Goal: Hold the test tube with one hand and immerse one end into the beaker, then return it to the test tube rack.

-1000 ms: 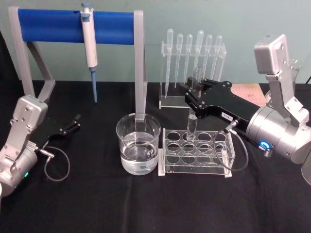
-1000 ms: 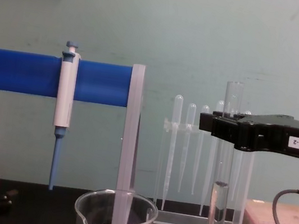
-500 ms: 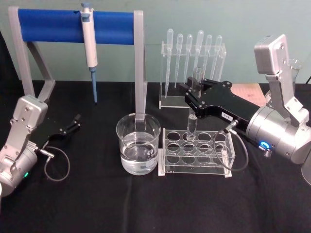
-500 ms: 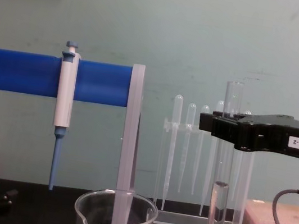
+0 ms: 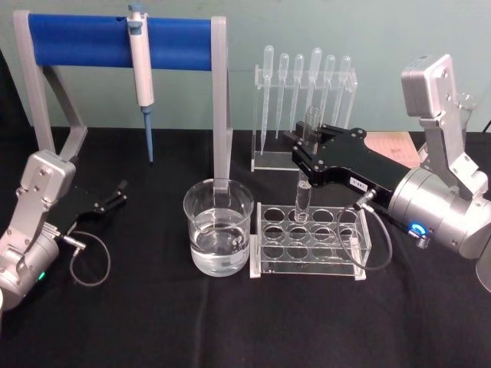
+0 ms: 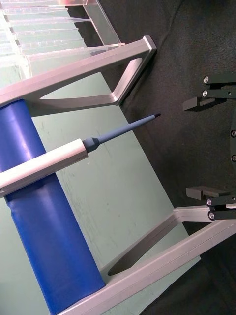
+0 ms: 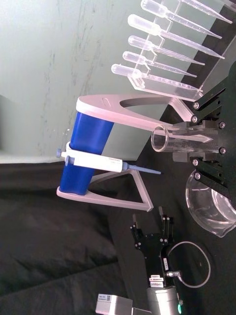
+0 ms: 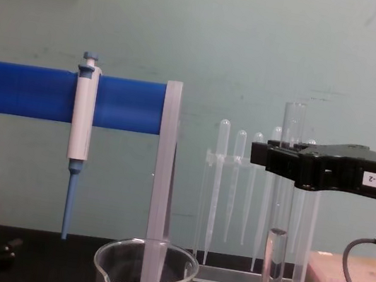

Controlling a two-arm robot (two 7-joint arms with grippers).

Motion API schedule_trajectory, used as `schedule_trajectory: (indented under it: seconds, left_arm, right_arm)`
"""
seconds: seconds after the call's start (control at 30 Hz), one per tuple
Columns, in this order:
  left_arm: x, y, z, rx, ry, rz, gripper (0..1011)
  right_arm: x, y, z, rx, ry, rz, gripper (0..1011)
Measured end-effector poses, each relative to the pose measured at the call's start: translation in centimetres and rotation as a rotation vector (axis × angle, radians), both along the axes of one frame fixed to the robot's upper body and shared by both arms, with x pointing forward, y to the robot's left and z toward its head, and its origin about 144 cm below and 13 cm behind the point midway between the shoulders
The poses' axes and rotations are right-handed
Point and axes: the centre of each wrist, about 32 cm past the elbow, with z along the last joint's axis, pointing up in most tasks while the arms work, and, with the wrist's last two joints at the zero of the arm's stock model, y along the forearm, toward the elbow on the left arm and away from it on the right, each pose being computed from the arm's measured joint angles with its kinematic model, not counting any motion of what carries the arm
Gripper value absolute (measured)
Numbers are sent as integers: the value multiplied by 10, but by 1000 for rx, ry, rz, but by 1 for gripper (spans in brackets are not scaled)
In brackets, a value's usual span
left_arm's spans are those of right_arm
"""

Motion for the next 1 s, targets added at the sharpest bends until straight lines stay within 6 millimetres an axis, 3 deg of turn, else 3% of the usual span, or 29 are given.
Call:
schedule_trajectory:
  seconds: [1.0]
  left_arm:
    - [0,0,0,0,0,0,1000]
  right_arm:
    - [0,0,0,0,0,0,228]
